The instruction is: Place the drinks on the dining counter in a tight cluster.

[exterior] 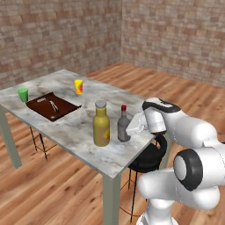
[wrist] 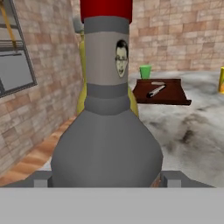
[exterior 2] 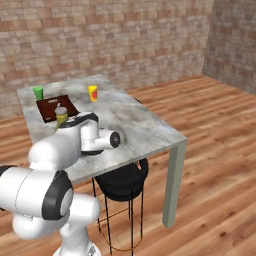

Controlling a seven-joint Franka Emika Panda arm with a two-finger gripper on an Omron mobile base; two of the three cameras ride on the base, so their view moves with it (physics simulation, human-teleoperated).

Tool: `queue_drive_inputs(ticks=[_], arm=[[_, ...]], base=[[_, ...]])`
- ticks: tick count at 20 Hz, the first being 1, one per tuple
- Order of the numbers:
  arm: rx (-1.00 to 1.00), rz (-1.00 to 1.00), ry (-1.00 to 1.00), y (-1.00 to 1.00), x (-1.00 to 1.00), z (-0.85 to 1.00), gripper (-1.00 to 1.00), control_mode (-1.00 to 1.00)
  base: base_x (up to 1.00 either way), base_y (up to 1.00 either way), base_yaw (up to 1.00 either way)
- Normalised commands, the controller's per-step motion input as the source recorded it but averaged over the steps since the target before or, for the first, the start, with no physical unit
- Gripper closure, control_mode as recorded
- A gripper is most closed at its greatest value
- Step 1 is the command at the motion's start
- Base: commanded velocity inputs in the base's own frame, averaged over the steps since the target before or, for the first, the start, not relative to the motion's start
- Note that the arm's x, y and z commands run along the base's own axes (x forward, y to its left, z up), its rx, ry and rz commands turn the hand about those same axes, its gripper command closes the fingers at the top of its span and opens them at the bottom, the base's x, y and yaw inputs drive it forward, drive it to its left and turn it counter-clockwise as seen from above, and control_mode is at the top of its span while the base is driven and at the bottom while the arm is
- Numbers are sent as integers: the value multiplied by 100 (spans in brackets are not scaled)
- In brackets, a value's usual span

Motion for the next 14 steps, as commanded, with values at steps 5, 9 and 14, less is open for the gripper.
queue_drive_inputs(ticks=[5, 9, 14], arm=[[0, 0, 0, 0, 1, -18, 100, -100], [0, 0, 0, 0, 1, -13, 100, -100], [0, 0, 0, 0, 23, -5, 100, -100]], base=[[0, 0, 0], [0, 0, 0], [0, 0, 0]])
